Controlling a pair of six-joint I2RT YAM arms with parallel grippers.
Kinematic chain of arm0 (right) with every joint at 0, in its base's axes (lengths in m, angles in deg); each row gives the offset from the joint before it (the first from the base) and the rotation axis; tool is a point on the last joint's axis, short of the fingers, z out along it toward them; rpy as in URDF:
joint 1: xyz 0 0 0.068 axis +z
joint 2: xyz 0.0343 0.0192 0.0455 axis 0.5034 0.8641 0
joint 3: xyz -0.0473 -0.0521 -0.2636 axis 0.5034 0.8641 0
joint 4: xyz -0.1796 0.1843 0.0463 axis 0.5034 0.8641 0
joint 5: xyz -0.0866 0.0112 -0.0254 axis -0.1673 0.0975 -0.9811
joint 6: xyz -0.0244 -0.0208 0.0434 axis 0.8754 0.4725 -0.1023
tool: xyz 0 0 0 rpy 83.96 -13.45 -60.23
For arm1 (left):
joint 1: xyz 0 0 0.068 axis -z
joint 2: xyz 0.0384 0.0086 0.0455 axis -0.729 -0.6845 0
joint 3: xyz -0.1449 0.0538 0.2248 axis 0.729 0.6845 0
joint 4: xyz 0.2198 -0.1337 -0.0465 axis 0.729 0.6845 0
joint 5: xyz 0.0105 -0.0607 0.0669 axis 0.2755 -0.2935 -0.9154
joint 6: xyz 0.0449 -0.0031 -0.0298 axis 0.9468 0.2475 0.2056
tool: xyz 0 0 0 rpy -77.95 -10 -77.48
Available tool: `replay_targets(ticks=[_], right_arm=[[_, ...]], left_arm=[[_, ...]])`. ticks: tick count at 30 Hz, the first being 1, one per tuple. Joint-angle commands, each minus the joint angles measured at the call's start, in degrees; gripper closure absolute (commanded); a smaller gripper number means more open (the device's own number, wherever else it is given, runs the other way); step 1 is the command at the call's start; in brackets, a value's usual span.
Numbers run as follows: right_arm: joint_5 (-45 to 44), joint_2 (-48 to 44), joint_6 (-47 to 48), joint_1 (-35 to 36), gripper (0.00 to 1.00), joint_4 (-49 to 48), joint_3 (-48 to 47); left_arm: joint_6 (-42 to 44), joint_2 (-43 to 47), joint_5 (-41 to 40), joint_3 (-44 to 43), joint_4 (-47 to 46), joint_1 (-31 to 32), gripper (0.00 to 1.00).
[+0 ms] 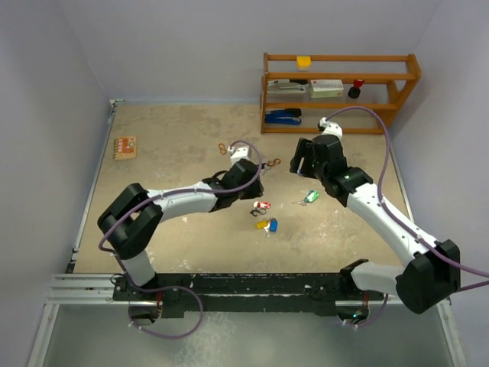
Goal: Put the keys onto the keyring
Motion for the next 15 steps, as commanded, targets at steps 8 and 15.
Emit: replay_targets(ticks=[8,15], right_arm=[[-3.47,-5.20,-0.35,-0.10,0.27,0.93,0.18],[-3.79,-5.39,-0.40,-0.09,0.25,1.48,0.08]], left_arm=[[14.72,-1.70,5.30,-4.32,-3.60,6.88,0.58],[14.27,-3.55,7.35,-4.90,-3.92,8.22,0.58]])
